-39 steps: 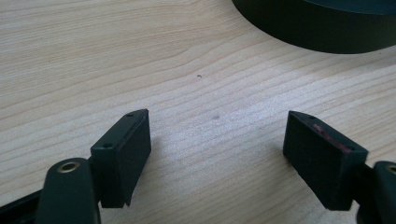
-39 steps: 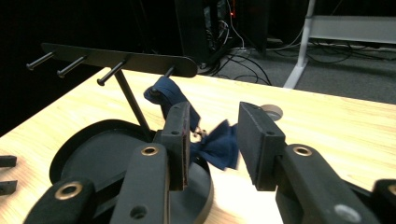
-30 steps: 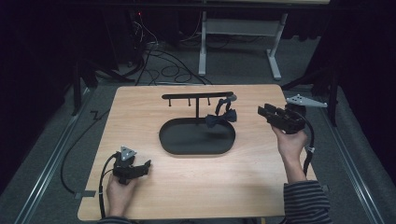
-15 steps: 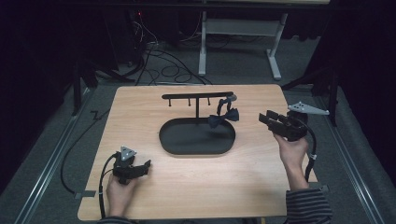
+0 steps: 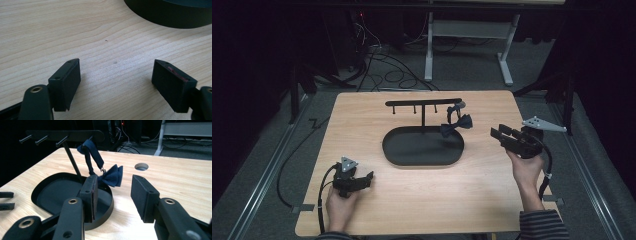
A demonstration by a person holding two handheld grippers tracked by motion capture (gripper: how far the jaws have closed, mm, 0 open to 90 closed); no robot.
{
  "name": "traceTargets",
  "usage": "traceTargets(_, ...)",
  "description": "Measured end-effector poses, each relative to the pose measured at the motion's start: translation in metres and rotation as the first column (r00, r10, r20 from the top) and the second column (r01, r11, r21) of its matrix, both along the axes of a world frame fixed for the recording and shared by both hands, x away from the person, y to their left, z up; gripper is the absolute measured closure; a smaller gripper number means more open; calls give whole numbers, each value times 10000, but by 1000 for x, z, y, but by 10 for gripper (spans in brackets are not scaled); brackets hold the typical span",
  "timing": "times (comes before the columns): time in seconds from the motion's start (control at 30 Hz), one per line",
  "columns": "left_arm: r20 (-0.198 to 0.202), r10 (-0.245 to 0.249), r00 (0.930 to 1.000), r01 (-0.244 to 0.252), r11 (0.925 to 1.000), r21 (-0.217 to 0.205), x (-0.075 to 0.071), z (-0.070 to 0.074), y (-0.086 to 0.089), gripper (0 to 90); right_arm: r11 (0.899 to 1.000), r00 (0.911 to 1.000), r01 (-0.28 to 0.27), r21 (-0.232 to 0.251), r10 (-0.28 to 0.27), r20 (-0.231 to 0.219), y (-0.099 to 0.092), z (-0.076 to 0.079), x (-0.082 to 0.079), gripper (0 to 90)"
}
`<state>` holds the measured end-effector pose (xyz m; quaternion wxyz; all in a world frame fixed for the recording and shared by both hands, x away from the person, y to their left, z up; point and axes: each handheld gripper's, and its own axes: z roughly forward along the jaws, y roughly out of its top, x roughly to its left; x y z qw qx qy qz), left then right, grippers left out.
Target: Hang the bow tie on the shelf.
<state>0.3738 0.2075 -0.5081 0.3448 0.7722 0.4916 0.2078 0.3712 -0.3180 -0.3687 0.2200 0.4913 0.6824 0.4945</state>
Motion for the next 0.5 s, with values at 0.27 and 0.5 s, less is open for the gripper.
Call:
traceTargets(0.27, -1, 3, 10000, -3, 10000, -12, 0, 0, 0, 236, 10000, 9999, 32, 79, -30, -151, -5, -12, -9, 588)
traceTargets(0.5, 1, 0, 10000, 0, 10000, -12, 0, 0, 0, 236, 9998, 10000, -2, 176, 3, -81, -8, -14, -16, 587)
